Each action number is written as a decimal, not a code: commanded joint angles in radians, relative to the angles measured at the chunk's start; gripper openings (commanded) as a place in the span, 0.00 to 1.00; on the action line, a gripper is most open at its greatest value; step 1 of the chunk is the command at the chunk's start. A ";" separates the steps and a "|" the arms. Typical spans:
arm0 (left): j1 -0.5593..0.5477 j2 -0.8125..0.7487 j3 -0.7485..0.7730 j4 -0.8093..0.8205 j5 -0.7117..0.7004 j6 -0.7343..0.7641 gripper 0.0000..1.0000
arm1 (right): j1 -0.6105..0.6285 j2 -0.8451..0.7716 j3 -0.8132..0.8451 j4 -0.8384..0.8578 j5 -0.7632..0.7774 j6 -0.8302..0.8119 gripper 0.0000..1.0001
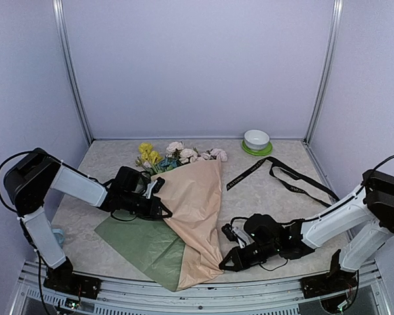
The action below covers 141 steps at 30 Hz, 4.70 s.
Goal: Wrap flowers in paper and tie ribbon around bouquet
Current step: Press the fold line on the 2/3-folded wrapping paper, then adjust the 2/3-folded wrapping paper at the center of the board.
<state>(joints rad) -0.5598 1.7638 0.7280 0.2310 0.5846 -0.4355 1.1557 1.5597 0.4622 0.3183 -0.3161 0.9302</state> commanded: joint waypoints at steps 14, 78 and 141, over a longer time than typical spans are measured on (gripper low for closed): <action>0.000 0.023 -0.008 0.041 -0.068 0.042 0.00 | -0.181 -0.058 0.357 -0.388 0.073 -0.366 0.23; -0.004 0.036 0.021 0.021 -0.079 0.027 0.00 | -0.226 0.029 -0.015 -0.057 -0.182 -0.037 0.00; 0.033 0.155 0.113 -0.059 -0.088 0.059 0.00 | 0.038 0.373 0.512 -0.439 -0.073 -0.568 0.00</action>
<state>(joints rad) -0.5591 1.8748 0.7944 0.2638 0.5522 -0.4141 1.1900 1.8851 0.9585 -0.0212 -0.4603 0.3725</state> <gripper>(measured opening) 0.007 0.006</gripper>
